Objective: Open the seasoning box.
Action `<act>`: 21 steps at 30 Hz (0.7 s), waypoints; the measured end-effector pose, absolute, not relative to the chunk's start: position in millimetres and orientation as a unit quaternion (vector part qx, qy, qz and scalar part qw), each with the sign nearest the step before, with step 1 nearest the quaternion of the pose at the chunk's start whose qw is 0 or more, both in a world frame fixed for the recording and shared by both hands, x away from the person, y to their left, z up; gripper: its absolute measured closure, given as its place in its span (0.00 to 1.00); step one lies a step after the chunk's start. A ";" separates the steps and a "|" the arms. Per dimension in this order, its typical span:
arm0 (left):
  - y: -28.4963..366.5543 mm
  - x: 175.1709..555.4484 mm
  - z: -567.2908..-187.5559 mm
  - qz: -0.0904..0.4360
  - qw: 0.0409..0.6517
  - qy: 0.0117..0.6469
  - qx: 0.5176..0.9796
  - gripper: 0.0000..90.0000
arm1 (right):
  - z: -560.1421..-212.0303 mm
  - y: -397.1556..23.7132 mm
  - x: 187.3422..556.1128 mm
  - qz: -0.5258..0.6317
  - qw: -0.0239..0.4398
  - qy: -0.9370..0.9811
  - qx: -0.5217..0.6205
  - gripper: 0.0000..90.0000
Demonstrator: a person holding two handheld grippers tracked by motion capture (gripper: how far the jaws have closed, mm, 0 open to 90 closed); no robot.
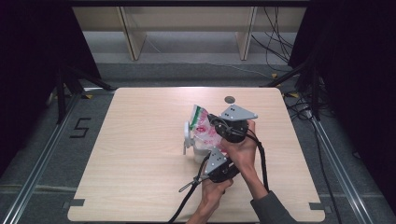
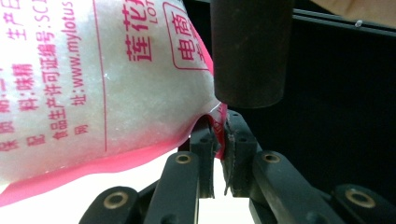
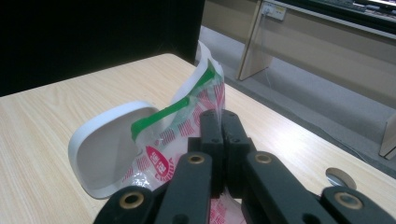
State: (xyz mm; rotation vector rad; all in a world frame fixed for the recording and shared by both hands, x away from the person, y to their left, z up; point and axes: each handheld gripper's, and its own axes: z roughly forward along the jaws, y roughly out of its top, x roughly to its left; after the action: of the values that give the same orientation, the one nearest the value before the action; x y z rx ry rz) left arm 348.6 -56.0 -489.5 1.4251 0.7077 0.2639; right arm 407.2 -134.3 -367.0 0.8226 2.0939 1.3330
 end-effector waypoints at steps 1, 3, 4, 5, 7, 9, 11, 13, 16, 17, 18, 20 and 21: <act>-56.0 348.3 -489.4 0.119 0.691 0.317 0.638 0.92 | -366.6 -134.3 406.8 0.491 0.269 0.770 0.305 1.00; -55.5 347.6 -488.6 0.120 0.691 0.316 0.639 0.92 | -364.8 -135.7 407.3 0.488 0.269 0.776 0.296 1.00; -55.6 348.2 -488.6 0.119 0.692 0.314 0.640 0.92 | -365.3 -135.4 407.3 0.488 0.268 0.775 0.299 1.00; -55.9 348.2 -488.7 0.118 0.692 0.315 0.639 0.92 | -366.4 -134.7 407.4 0.488 0.269 0.774 0.301 1.00; -56.0 348.4 -489.5 0.119 0.690 0.317 0.640 0.93 | -367.6 -133.8 407.5 0.488 0.267 0.774 0.303 1.00; -55.5 348.2 -489.1 0.120 0.690 0.315 0.640 0.92 | -367.0 -134.4 407.3 0.492 0.261 0.771 0.307 1.00; -55.9 348.0 -488.4 0.120 0.692 0.317 0.637 0.92 | -365.5 -135.4 406.9 0.488 0.264 0.775 0.302 1.00; -55.8 347.7 -488.6 0.121 0.690 0.317 0.639 0.93 | -366.2 -134.7 406.9 0.488 0.268 0.774 0.302 1.00; -55.4 348.2 -489.1 0.121 0.689 0.315 0.641 0.92 | -367.7 -134.3 408.1 0.487 0.267 0.775 0.301 1.00; -55.8 348.2 -488.8 0.120 0.691 0.316 0.638 0.92 | -367.4 -134.3 407.9 0.488 0.266 0.775 0.301 1.00; -55.9 348.4 -488.6 0.119 0.693 0.316 0.637 0.93 | -366.9 -134.5 407.5 0.489 0.266 0.775 0.299 1.00; -55.7 347.9 -488.6 0.120 0.691 0.316 0.639 0.92 | -366.8 -134.0 407.6 0.490 0.272 0.774 0.297 1.00; -55.5 347.5 -488.7 0.121 0.690 0.318 0.639 0.92 | -367.4 -133.7 407.6 0.487 0.268 0.775 0.301 1.00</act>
State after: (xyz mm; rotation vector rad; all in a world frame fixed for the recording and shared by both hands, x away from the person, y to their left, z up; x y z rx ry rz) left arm 347.5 -55.5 -488.7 1.4294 0.7100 0.2698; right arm 407.6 -133.7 -367.4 0.8110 2.0923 1.3129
